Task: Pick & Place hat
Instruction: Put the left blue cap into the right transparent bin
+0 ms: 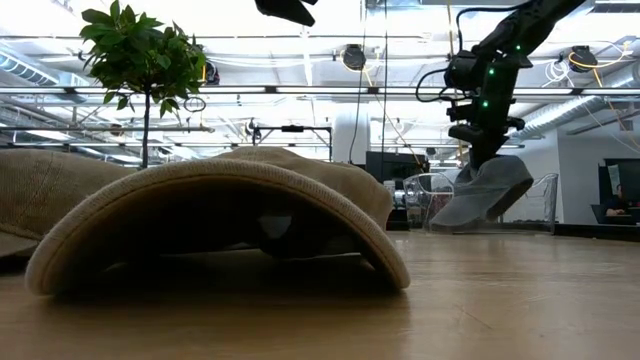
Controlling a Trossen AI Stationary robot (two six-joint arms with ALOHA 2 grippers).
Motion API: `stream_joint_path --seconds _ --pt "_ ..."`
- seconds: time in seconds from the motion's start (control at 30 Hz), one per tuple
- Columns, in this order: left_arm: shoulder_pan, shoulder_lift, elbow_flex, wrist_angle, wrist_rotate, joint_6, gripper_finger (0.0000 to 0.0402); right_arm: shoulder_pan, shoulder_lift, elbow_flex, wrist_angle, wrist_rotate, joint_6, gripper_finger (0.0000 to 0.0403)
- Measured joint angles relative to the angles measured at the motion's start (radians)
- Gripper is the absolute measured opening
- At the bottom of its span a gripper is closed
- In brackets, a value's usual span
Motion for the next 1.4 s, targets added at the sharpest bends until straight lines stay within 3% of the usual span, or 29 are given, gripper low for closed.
stream_joint_path --seconds 0.53,0.8,0.93,1.03,1.13,1.27,1.4 --pt "0.0 0.0 0.0 0.0 0.0 -0.002 0.0376 0.0 -0.042 0.0 0.061 -0.001 0.005 0.0219" --pt "0.0 0.0 0.0 0.0 0.0 -0.003 0.0366 0.0 -0.179 0.0 0.093 -0.002 0.004 0.0258" --pt "0.0 0.0 0.0 0.0 0.0 -0.003 0.0365 0.017 -0.222 0.0 0.052 -0.128 0.005 0.0251" --pt "0.0 0.0 0.0 0.0 0.0 -0.002 0.0365 0.049 -0.219 0.0 -0.028 -0.237 0.005 0.0222" --pt "0.0 0.0 0.0 0.0 0.0 0.001 0.0365 0.081 -0.178 0.0 -0.116 -0.239 -0.004 0.0154" --pt "0.0 0.0 0.0 0.001 0.0 0.004 0.0365 0.096 -0.11 -0.001 -0.155 -0.236 -0.03 0.0024" --pt "0.0 0.0 0.0 0.002 0.0 0.003 0.0365 0.1 -0.046 -0.001 -0.155 -0.166 -0.021 0.0018"
